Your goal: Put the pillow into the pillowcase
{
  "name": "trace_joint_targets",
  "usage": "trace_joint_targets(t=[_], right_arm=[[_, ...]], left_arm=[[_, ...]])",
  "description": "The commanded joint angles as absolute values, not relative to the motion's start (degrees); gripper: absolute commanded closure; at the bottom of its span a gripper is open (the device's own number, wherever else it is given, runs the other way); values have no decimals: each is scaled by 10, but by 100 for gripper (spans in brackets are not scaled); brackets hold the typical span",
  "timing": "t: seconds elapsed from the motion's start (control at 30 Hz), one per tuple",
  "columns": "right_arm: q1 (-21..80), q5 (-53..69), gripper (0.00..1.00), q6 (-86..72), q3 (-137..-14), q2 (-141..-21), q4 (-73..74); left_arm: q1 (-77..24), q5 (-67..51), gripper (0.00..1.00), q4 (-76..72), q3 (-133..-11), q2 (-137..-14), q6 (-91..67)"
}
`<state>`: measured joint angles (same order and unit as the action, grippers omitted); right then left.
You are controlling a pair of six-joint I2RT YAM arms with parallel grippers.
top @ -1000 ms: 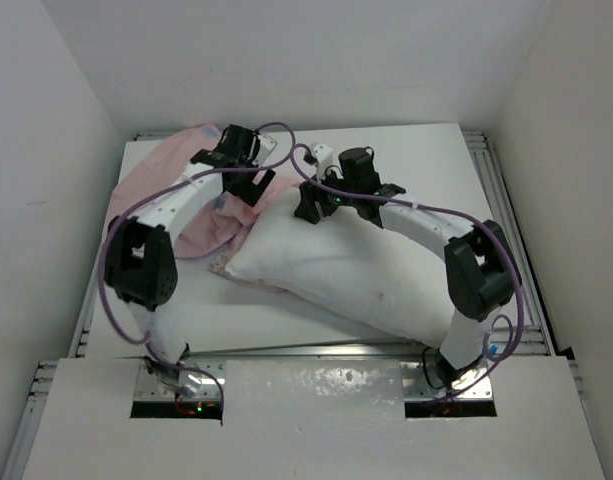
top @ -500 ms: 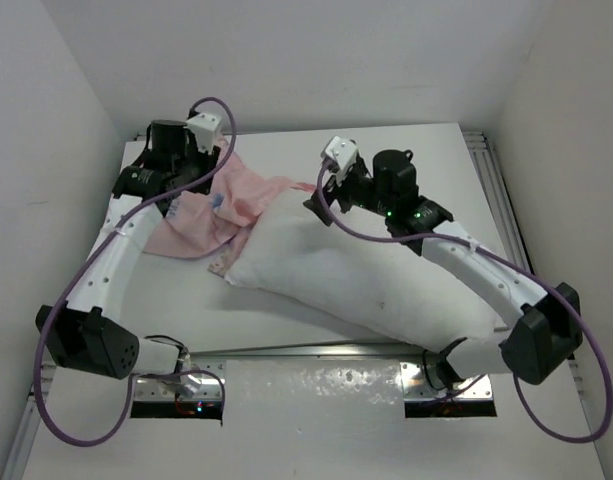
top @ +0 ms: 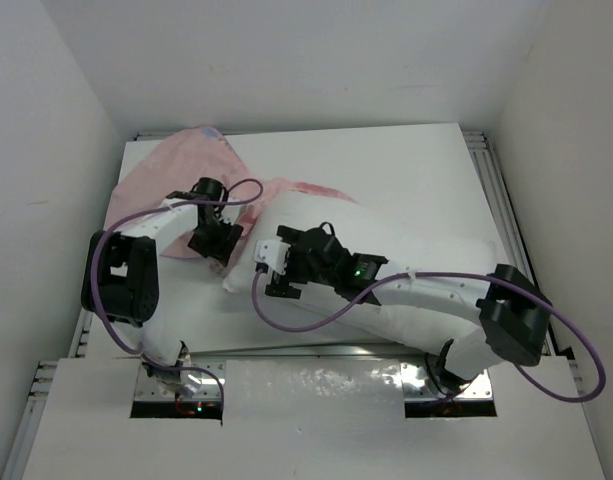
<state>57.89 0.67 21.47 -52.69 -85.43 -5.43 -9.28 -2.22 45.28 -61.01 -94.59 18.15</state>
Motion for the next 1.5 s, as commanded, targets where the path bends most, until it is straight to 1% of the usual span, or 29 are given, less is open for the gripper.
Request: trace_joint_targets(t=[0.0, 0.1, 0.2, 0.23, 0.27, 0.33, 0.37, 0.4, 0.43, 0.47, 0.5, 0.53, 0.6, 0.67, 0.77, 0.87, 0.93, 1.0, 1.1, 1.2, 1.23, 1.3, 1.33, 1.4, 1.43, 1.47], right_arm=[[595, -82, 1, 250, -548, -874, -110], [595, -102, 1, 265, -555, -897, -88], [596, -110, 1, 279, -551, -915, -66], [596, -124, 1, 284, -549, -926, -65], [596, -131, 1, 285, -550, -933, -65], [592, -145, 2, 284, -555, -947, -62], [589, -149, 7, 278, -565, -963, -55], [578, -156, 30, 266, -574, -971, -49], [569, -168, 59, 224, -597, -985, -31], [556, -170, 83, 198, -606, -985, -21], [524, -158, 100, 175, -614, -989, -12], [506, -113, 100, 137, -620, -987, -2], [455, -77, 100, 101, -619, -975, -5], [431, -55, 100, 70, -614, -963, -23], [402, -55, 100, 54, -613, -946, -51], [383, -38, 100, 37, -616, -941, -64], [374, -26, 100, 18, -613, -940, -76], [365, -18, 100, 4, -611, -940, -85], [363, -36, 100, -14, -616, -953, -101], [360, -44, 100, -34, -667, -988, -91], [359, -40, 100, -39, -680, -1010, -89], [359, -27, 100, -67, -707, -1032, -86], [360, -15, 100, -74, -711, -1047, -88], [360, 22, 100, -102, -695, -1053, -115], [360, 62, 100, -126, -681, -1050, -129], [360, 78, 100, -135, -665, -1045, -146]], left_arm=[[-89, -70, 43, 396, -647, -964, 190], [-90, -125, 41, 388, -628, -983, 199], [-90, -117, 41, 366, -594, -1006, 199], [-90, -111, 43, 361, -587, -1017, 196], [-90, -106, 46, 359, -590, -1027, 197], [-90, -103, 57, 367, -604, -1055, 197], [-90, -105, 73, 369, -608, -1060, 195], [-90, -108, 80, 377, -613, -1063, 197], [-90, -107, 94, 391, -623, -1063, 202], [-90, -107, 100, 391, -628, -1058, 206], [-89, -106, 100, 414, -633, -1042, 212], [-89, -107, 100, 425, -636, -1028, 223], [-89, -105, 100, 449, -630, -970, 234], [-89, -84, 100, 469, -616, -906, 252], [-90, -37, 100, 499, -598, -837, 290], [-90, -16, 100, 535, -583, -803, 318], [-90, -22, 100, 556, -577, -799, 333], [-90, -53, 100, 598, -577, -794, 358], [-91, -117, 100, 664, -588, -758, 438], [-91, -171, 100, 723, -633, -711, 520], [-91, -205, 100, 755, -661, -696, 533], [-93, -226, 100, 755, -672, -681, 536], [-95, -242, 97, 755, -666, -669, 541], [-99, -245, 66, 745, -644, -662, 542], [-100, -238, 41, 721, -621, -664, 536], [-100, -231, 34, 707, -612, -666, 527]])
